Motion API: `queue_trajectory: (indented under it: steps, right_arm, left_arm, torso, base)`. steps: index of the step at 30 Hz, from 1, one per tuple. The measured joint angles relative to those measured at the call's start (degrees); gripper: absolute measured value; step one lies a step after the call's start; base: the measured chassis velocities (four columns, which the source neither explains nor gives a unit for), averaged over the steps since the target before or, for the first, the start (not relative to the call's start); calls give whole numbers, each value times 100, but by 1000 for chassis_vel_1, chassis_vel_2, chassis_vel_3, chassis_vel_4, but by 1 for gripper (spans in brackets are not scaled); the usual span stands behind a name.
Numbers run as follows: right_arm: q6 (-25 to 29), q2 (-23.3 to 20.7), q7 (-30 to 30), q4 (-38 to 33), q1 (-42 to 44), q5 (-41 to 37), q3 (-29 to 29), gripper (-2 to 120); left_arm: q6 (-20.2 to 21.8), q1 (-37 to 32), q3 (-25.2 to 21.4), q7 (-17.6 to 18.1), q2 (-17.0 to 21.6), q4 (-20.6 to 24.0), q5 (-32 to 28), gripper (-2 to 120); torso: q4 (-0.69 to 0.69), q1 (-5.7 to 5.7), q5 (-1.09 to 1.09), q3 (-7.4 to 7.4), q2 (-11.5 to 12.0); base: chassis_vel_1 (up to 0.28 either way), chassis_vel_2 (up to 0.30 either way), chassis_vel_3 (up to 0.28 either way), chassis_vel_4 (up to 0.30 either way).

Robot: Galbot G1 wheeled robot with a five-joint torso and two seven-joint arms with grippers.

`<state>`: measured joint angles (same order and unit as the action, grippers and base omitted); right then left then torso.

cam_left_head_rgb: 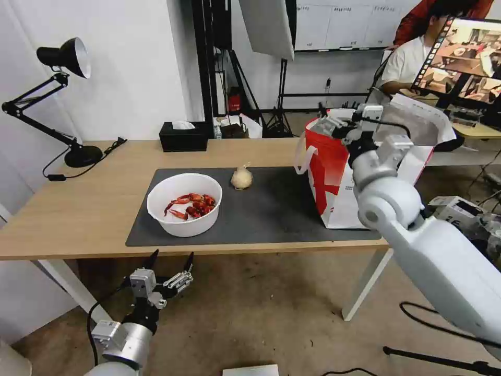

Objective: Pick up the trash from the table and place it into the takeout bag.

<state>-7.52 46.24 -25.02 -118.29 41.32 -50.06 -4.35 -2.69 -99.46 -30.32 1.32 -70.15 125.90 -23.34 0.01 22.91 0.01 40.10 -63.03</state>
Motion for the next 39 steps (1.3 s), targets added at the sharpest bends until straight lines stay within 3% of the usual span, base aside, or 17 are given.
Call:
queue_trajectory:
  steps: [3,6,7,19,27,39]
  right_arm:
    - [178,-172,48,-621,1124,579,-312,100]
    - [259,-179,62,-804,1651,851,-507,100]
    - [328,-147,114,-914,2193,1102,-688,100]
    - [1219,557,618,-780,4700,2512,-1300,100]
    - [1676,981,630,-229,5059,3022,-1133,100]
    - [1687,1039,563,-111,5017,2990,-1036,100]
  left_arm:
    - [-6,52,34,-5,-43,-3,22,100]
    - [-9,76,67,-7,-66,-28,43,100]
    - [-11,98,103,-9,-92,-60,67,100]
    - [-28,175,269,-24,-166,-183,143,100]
    - [-31,139,269,-40,-194,-239,190,100]
    - [-32,77,251,-44,-235,-245,261,100]
  torso:
    - [-3,0,-1,0,0]
    - [0,0,-2,0,0]
    - [-1,0,-1,0,0]
    - [-2,0,-2,0,0]
    - [-1,0,-1,0,0]
    - [0,1,-1,0,0]
  base:
    - [0,0,0,0]
    - [0,0,0,0]
    - [0,0,0,0]
    - [0,0,0,0]
    - [0,0,0,0]
    - [0,0,0,0]
